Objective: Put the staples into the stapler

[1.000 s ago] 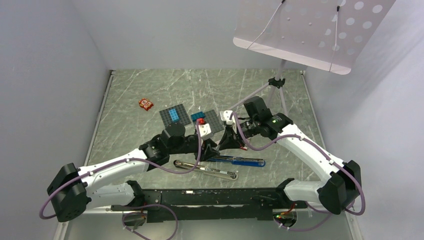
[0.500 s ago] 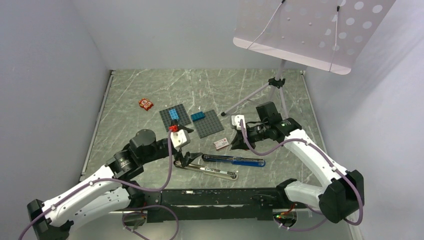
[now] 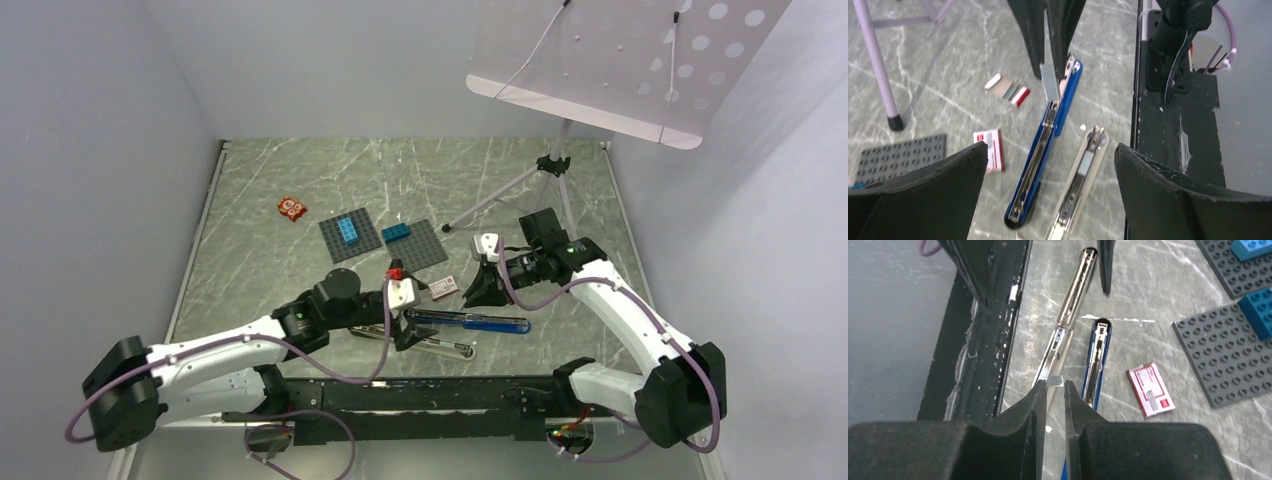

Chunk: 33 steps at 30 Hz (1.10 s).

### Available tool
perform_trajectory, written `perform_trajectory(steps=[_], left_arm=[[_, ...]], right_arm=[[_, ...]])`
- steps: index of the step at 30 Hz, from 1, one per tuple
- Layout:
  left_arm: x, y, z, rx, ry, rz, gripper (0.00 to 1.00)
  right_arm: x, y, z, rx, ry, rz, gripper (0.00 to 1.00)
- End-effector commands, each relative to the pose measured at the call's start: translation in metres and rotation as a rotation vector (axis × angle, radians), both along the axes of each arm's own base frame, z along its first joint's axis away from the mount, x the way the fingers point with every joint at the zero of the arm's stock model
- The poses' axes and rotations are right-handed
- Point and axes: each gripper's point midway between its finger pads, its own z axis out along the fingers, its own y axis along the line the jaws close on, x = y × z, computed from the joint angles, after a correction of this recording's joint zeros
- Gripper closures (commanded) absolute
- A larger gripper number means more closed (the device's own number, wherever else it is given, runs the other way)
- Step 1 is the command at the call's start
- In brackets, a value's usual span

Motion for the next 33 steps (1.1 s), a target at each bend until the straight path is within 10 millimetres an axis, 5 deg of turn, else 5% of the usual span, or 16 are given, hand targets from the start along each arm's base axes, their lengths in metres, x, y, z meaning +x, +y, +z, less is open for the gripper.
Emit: perform_trajectory(steps=[1, 22, 33], left_arm=[[0.011, -0.031, 0.037, -0.197, -0.101, 0.017, 0.02], [-0.004, -0.069, 0.019, -0.267, 0.021, -0.055, 0.37], [-0.002, -0.068, 0.013, -0.24, 0.031, -0.04, 0.55]], right_arm=[[-0.01, 0.013, 0.041, 0.141, -0.045, 0.078, 0.87], [-0.005, 0.019, 0.04, 0.134, -0.064, 0.061, 0.86], [-0.005, 0.019, 0.039, 0.129, -0.065, 0.059, 0.86]])
